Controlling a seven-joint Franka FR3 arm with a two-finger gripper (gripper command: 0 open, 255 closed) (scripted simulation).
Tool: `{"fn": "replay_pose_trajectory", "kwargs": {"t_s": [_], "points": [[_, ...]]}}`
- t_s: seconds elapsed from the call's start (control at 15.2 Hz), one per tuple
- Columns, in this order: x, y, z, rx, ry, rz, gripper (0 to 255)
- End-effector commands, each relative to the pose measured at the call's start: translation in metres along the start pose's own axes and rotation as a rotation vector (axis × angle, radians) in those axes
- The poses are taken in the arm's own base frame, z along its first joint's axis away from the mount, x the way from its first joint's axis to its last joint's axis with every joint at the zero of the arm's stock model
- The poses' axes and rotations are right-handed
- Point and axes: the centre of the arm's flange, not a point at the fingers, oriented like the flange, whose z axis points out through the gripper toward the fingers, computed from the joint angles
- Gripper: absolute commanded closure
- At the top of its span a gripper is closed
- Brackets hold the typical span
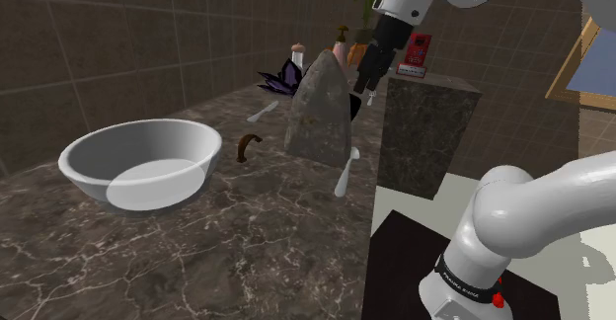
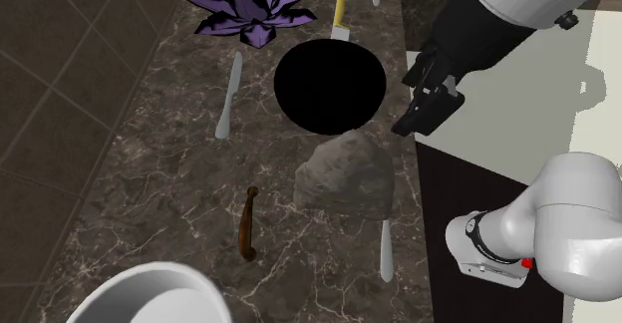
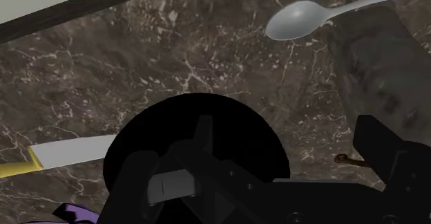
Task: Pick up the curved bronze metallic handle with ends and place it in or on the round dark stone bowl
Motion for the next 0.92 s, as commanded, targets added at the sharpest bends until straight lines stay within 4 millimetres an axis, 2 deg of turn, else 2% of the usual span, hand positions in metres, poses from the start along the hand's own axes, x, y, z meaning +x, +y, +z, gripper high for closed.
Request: {"fn": "replay_pose_trajectory", "kwargs": {"t_s": [0.0,0.4,0.86], "points": [[0.000,0.000,0.000,0.000,0.000,0.000,0],[0.018,-0.073,0.034,-0.024,-0.015,0.338,0],[0.068,-0.144,0.076,-0.053,-0.032,0.732,0]]}}
